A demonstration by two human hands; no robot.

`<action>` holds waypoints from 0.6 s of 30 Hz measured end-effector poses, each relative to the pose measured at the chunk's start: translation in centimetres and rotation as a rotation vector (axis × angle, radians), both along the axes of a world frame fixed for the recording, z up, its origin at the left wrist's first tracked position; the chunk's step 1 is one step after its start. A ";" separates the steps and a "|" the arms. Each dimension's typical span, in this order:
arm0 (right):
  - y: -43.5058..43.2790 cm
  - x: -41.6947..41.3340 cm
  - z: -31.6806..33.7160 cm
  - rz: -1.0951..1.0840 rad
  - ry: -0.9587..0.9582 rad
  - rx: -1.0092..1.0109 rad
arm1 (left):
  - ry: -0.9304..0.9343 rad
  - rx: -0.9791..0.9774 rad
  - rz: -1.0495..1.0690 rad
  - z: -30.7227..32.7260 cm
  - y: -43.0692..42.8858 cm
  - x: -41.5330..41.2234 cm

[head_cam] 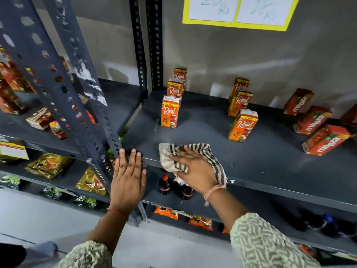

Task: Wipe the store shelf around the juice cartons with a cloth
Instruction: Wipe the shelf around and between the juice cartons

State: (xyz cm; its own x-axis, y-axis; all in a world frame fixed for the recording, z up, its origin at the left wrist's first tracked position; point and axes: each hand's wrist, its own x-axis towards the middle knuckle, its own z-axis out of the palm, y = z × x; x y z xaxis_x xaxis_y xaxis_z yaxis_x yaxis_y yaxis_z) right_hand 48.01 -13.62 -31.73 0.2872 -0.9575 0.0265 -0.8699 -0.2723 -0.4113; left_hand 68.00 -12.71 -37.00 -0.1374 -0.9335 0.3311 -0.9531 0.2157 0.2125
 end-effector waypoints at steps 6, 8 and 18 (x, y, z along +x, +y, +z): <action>2.5 -3.2 -0.2 -0.068 -0.040 -0.054 | 0.033 -0.008 -0.020 0.7 -0.2 -1.3; 3.4 -5.6 -0.1 -0.128 -0.045 -0.067 | 0.035 -0.007 -0.117 0.9 -0.6 -3.9; 7.2 -15.1 0.4 -0.301 -0.153 -0.053 | -0.074 0.070 -0.364 2.0 -0.1 -15.6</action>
State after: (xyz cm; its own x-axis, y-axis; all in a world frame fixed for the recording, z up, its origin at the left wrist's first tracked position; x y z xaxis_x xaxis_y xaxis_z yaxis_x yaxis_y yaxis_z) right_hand 32.88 -6.46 -31.34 -0.0192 -0.9949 0.0990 -0.8440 -0.0369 -0.5351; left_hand 52.39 -12.79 -35.05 -0.4851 -0.8394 0.2451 -0.8303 0.5301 0.1722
